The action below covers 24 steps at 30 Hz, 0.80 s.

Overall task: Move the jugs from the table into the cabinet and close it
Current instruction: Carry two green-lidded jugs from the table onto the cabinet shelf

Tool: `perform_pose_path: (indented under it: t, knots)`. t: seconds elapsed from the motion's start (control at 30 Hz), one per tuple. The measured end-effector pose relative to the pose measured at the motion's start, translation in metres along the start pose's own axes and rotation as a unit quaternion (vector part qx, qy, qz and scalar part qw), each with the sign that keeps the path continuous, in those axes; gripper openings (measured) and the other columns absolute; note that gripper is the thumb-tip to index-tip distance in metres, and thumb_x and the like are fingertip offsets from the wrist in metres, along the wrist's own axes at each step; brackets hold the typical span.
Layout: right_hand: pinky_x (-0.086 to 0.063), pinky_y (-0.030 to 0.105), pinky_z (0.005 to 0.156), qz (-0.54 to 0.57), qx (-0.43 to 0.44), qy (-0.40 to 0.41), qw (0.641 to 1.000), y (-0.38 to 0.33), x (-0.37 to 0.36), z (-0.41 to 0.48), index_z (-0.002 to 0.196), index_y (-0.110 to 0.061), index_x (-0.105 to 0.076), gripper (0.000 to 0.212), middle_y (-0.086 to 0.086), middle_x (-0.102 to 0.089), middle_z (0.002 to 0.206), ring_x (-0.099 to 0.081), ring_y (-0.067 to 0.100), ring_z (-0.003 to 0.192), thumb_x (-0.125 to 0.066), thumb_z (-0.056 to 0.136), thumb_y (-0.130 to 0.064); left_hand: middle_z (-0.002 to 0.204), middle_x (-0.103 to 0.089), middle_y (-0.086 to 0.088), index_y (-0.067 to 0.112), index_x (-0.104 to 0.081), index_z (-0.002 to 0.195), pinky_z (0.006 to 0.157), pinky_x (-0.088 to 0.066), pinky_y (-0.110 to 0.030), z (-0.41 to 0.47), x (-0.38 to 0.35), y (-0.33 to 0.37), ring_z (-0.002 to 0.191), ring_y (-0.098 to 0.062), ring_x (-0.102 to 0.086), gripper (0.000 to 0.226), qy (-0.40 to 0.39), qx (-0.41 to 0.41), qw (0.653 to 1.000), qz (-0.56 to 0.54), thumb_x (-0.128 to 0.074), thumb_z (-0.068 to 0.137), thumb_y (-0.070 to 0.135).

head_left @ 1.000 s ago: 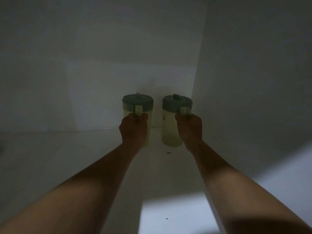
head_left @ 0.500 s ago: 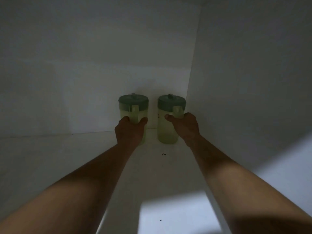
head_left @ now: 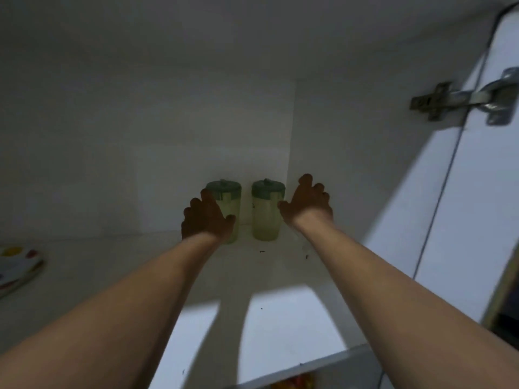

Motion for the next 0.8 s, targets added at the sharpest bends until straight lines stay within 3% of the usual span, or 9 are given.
perform_pose_path:
  t: [0.23,0.4,0.6,0.7,0.8]
  knots:
    - [-0.043,0.051,0.105,-0.054,0.048,0.003,0.997,-0.039,0.081,-0.113,0.146,-0.013,-0.034,0.063,0.019,-0.043,0.143,-0.041,0.039,0.133,-0.058,0.094,-0.039,0.132,-0.052,-0.020,0.013,-0.038,0.140,0.098,-0.046,-0.046,-0.095,0.086,0.034,0.119,-0.039,-0.051,0.065,-0.024,-0.130,0.989,0.059,-0.055,0.090,0.050]
    - [-0.040,0.053,0.108,-0.103,0.101,-0.013,0.989,-0.074,0.111,-0.186,0.147,-0.010,-0.036,0.067,0.022,-0.045,0.145,-0.040,0.041,0.135,-0.051,0.096,-0.050,0.149,-0.041,-0.020,0.016,-0.026,0.152,0.111,-0.035,-0.048,-0.158,0.139,0.031,0.135,-0.038,-0.039,0.069,-0.042,-0.198,0.971,0.129,-0.043,0.095,0.053]
    - [-0.037,0.056,0.108,-0.098,0.165,0.007,0.981,-0.131,0.156,-0.236,0.143,-0.013,-0.042,0.063,0.020,-0.048,0.142,-0.041,0.039,0.135,-0.047,0.095,-0.053,0.157,-0.028,-0.022,0.018,-0.024,0.154,0.117,-0.026,-0.047,-0.221,0.215,0.035,0.146,-0.036,-0.026,0.068,-0.014,-0.254,0.946,0.203,-0.041,0.097,0.052]
    - [-0.037,0.055,0.110,-0.083,0.208,0.007,0.975,-0.161,0.164,-0.271,0.144,-0.013,-0.042,0.063,0.020,-0.046,0.145,-0.040,0.038,0.137,-0.047,0.096,-0.053,0.157,-0.031,-0.020,0.017,-0.027,0.154,0.116,-0.025,-0.041,-0.265,0.256,0.025,0.146,-0.032,-0.027,0.067,0.029,-0.251,0.941,0.224,-0.042,0.098,0.051]
    - [-0.034,0.056,0.111,-0.062,0.248,-0.017,0.967,-0.190,0.162,-0.317,0.148,-0.015,-0.038,0.065,0.019,-0.043,0.148,-0.038,0.038,0.138,-0.044,0.096,-0.054,0.155,-0.034,-0.018,0.015,-0.030,0.152,0.117,-0.026,-0.045,-0.308,0.302,-0.005,0.146,-0.031,-0.028,0.067,0.064,-0.205,0.947,0.238,-0.041,0.097,0.052]
Point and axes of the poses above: each hand's wrist, its own z-axis towards the middle knuckle, its own x-axis out of the back of the hand, y = z × x, the point moved 10 cm from there along z, towards the middle knuckle
